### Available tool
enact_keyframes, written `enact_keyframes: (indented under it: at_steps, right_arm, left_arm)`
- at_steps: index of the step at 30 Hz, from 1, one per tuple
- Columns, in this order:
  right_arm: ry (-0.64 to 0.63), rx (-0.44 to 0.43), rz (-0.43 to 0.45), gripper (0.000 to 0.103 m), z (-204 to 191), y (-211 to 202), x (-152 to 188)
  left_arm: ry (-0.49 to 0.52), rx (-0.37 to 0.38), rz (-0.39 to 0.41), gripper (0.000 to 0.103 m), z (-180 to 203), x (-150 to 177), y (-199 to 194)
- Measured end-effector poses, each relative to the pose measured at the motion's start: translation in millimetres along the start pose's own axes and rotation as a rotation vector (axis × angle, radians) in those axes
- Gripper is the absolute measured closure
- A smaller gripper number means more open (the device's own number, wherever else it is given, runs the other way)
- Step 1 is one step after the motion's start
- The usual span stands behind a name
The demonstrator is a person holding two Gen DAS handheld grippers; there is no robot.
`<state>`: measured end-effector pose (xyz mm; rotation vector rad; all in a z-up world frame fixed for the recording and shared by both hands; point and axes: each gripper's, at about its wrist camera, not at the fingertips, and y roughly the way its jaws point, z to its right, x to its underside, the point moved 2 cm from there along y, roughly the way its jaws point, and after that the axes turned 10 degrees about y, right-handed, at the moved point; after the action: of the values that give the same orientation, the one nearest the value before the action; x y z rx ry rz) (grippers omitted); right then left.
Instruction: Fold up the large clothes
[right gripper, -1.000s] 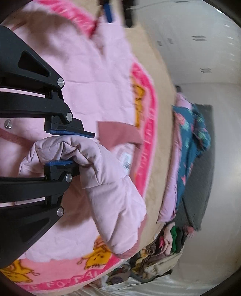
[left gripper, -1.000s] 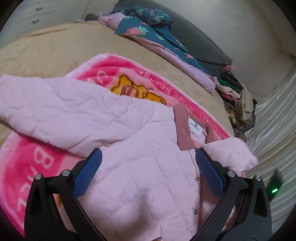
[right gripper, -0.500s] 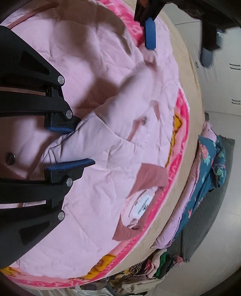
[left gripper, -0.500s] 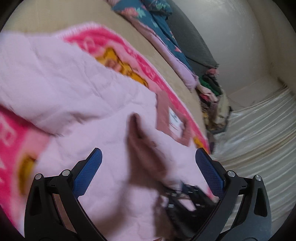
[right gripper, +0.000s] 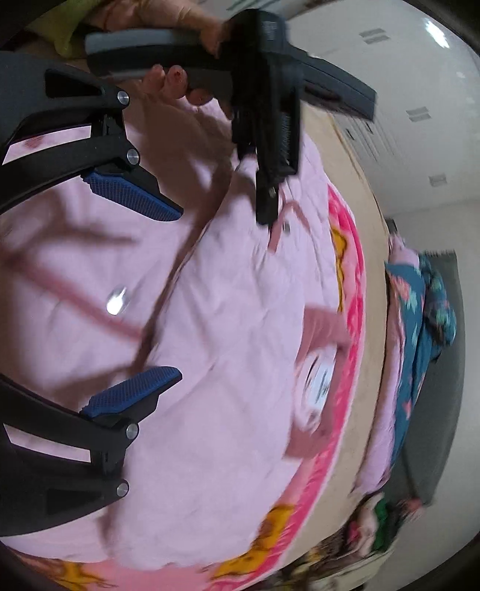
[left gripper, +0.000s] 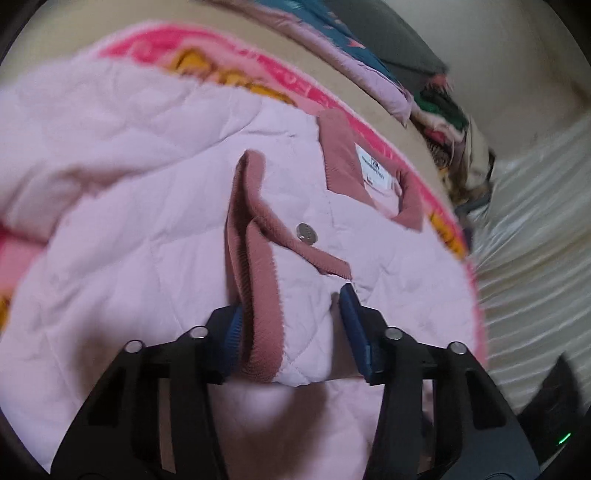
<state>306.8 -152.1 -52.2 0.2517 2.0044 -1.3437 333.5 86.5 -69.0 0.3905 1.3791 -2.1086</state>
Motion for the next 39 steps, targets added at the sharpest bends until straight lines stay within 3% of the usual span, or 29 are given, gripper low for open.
enact_keyframes:
  at_steps: [2,4,7,9,11,15,20,30,36,39]
  right_arm:
    - [0.032,0.04,0.01,0.023,19,-11,2]
    - [0.067,0.074,0.036,0.023,37,-23,1]
    - [0.17,0.091,0.115,0.022,70,-49,-9]
    - [0.22,0.109,0.155,0.019,87,-60,-15]
    - [0.249,0.131,0.174,0.019,100,-64,-20]
    - [0.268,0.177,0.18,0.019,118,-60,-25]
    - [0.261,0.233,0.13,0.019,129,-36,-28]
    - [0.312,0.329,-0.022,0.019,169,11,-14]
    - [0.343,0.334,-0.037,0.018,173,20,-10]
    - [0.341,0.342,-0.003,0.017,163,7,-12]
  left_arm:
    - [0.078,-0.05,0.034,0.084,13,-2,-7]
    - [0.129,-0.048,0.113,0.09,28,-11,-29]
    - [0.225,-0.063,0.217,0.09,54,-29,-63]
    - [0.249,-0.065,0.254,0.09,62,-43,-74]
    - [0.273,-0.114,0.271,0.09,58,-51,-76]
    - [0.237,-0.174,0.197,0.09,25,-52,-46]
    - [0.181,-0.209,0.094,0.09,-9,-29,-14]
    - [0.165,-0.211,0.052,0.088,-23,-8,0]
    - [0.158,-0.202,0.048,0.084,-22,-3,-2]
    - [0.177,-0.223,0.045,0.079,-19,-1,-9]
